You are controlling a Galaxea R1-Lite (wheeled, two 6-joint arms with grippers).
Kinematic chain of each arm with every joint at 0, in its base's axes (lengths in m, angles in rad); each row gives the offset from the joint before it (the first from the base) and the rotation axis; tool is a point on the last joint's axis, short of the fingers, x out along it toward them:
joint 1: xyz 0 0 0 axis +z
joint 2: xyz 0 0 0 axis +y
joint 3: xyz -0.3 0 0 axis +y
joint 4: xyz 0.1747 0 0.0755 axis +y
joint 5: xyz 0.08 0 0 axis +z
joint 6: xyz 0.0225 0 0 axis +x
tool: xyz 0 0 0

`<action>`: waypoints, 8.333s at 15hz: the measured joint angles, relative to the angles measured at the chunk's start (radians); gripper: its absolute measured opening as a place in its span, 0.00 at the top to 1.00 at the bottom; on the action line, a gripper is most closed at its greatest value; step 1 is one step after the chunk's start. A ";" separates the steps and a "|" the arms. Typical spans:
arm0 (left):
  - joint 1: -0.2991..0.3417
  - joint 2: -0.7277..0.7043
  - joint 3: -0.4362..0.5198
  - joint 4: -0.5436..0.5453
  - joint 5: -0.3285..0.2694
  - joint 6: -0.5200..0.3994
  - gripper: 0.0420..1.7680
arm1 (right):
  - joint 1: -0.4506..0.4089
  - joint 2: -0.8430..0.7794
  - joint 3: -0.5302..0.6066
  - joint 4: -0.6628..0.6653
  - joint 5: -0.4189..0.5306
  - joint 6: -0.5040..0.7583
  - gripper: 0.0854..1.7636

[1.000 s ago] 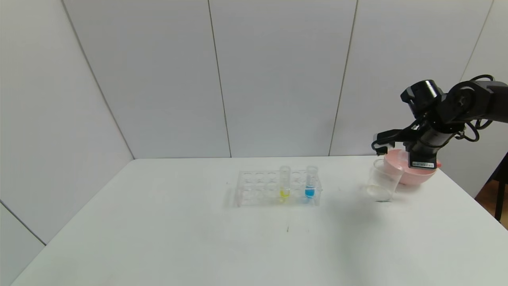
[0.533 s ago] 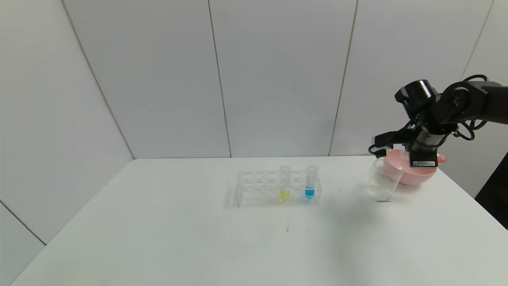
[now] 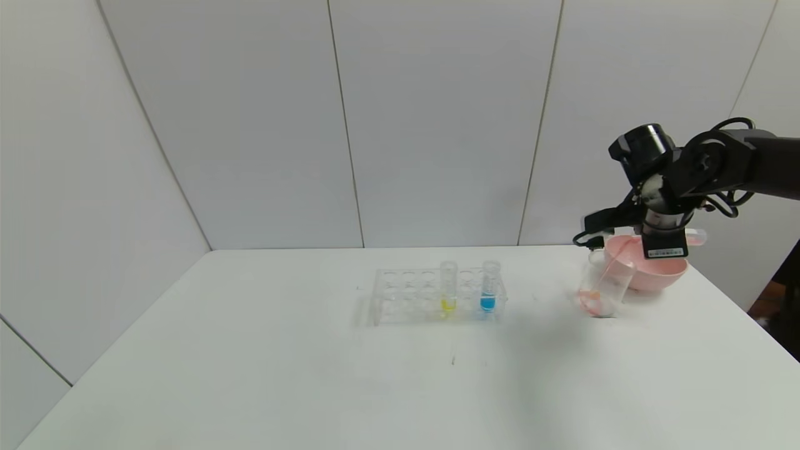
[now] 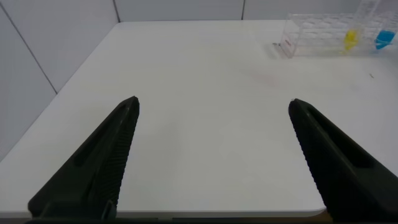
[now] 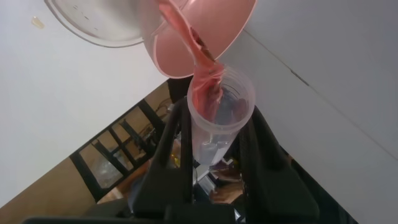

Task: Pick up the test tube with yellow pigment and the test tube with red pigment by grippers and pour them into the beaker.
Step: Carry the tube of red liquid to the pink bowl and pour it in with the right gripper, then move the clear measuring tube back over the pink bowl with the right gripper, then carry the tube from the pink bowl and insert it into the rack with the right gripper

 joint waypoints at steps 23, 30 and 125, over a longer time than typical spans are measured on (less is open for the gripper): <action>0.000 0.000 0.000 0.000 0.000 0.000 0.03 | 0.029 -0.007 0.000 -0.067 -0.073 -0.084 0.75; 0.000 0.000 0.000 0.000 0.000 0.000 0.03 | -0.150 -0.101 0.040 -0.061 0.454 0.273 0.75; 0.000 0.000 0.000 0.000 0.000 0.000 0.03 | 0.690 0.070 0.843 -1.522 -0.113 1.546 0.04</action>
